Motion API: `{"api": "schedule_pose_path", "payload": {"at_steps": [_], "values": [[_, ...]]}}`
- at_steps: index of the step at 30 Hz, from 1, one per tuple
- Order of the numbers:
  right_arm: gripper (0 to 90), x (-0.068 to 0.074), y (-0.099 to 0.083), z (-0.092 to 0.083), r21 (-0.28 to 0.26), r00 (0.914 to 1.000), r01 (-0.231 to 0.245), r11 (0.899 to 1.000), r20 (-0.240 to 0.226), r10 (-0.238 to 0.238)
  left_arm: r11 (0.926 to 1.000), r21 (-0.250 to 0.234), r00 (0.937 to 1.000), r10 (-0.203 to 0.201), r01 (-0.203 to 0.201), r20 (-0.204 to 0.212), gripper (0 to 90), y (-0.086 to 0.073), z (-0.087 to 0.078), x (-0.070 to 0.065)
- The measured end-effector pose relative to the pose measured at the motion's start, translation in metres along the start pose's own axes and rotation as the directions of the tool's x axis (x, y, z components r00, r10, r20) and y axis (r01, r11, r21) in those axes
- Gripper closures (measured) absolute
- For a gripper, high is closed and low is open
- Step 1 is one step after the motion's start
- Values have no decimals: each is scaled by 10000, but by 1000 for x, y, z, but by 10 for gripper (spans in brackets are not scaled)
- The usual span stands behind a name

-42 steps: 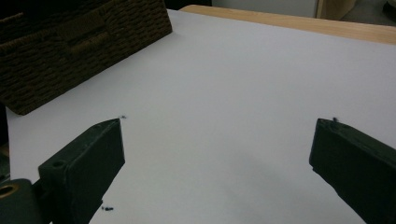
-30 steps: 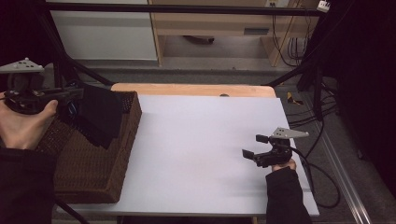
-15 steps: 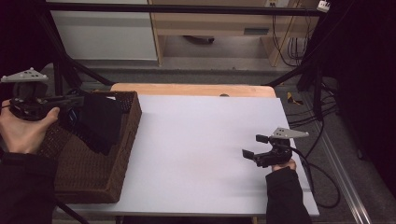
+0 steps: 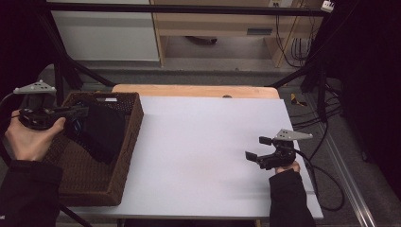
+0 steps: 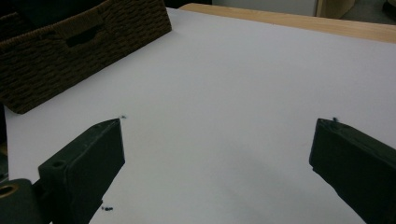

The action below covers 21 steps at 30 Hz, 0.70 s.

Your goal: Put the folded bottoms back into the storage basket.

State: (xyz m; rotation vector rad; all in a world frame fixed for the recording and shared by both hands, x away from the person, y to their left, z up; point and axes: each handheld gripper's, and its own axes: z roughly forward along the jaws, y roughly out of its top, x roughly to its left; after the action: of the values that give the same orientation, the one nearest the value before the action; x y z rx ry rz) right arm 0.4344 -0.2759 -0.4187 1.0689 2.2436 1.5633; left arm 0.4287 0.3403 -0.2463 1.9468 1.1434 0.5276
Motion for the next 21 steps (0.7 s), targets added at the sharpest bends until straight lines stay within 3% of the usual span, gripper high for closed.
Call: {"api": "schedule_pose_path", "payload": {"at_steps": [16,21], "values": [[34,0,0,0,-19,10000,-8,10000,-8,8,9974,722,9991,45,-76,420,833,-24,24,3],[34,0,0,0,-12,10000,1,10000,1,-1,9974,720,9978,-16,-32,668,833,-30,30,4]]}}
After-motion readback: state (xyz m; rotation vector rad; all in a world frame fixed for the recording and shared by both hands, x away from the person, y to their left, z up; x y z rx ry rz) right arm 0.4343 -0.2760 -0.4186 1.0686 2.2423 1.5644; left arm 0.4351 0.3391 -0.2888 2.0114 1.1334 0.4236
